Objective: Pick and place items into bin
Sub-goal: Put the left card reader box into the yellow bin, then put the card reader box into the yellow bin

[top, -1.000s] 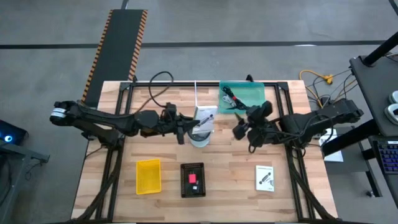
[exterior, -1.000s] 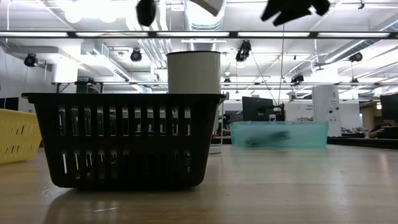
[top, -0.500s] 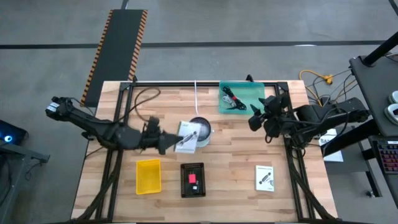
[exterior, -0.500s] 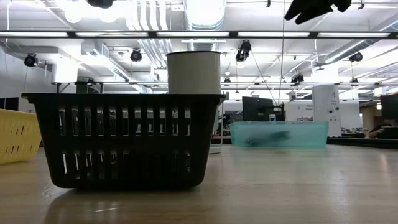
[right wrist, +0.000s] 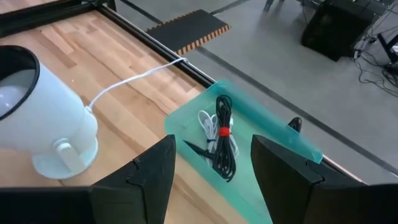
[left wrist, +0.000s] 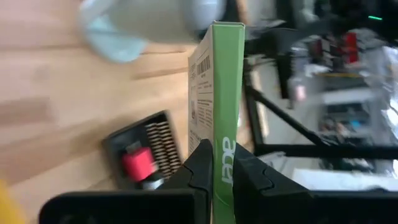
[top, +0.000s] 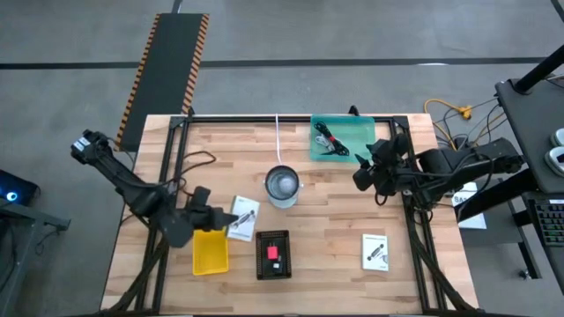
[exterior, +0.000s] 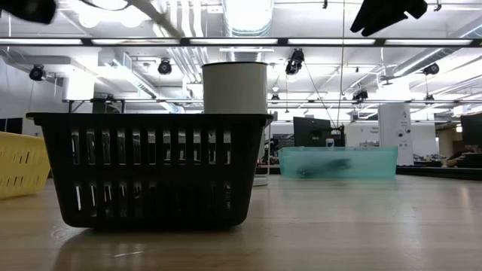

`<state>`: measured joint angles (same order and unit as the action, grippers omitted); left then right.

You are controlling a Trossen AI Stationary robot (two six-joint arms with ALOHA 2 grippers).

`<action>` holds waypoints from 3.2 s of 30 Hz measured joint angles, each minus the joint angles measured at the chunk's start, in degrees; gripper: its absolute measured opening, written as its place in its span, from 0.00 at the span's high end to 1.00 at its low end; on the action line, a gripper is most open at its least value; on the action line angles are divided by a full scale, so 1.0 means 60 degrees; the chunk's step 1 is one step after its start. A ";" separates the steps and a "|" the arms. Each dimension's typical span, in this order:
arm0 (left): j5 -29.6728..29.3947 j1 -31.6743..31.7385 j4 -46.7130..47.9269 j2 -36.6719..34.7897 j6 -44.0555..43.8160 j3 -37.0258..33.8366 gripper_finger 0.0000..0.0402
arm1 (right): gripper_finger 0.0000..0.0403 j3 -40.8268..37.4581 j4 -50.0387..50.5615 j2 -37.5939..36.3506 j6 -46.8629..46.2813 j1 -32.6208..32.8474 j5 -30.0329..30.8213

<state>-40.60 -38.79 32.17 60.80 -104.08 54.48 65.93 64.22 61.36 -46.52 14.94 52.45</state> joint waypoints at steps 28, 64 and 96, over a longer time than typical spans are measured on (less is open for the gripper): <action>0.3856 -0.1314 0.3472 0.1486 -0.4606 0.0171 0.97 | 0.52 -0.0582 -0.0026 -0.0018 -0.1173 0.0000 0.0000; 0.4285 -0.1405 0.3807 0.2023 -0.3744 0.0045 0.59 | 0.52 -0.0582 -0.0032 -0.0011 -0.1176 0.0000 -0.0010; -0.2058 -0.1402 0.2935 -0.0572 0.0232 0.0069 0.54 | 0.52 -0.3304 0.0760 0.0000 -1.1827 0.4145 -1.0848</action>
<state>-52.95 -47.20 49.78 57.36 -102.68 54.89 46.10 68.78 61.36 -117.49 39.81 -12.64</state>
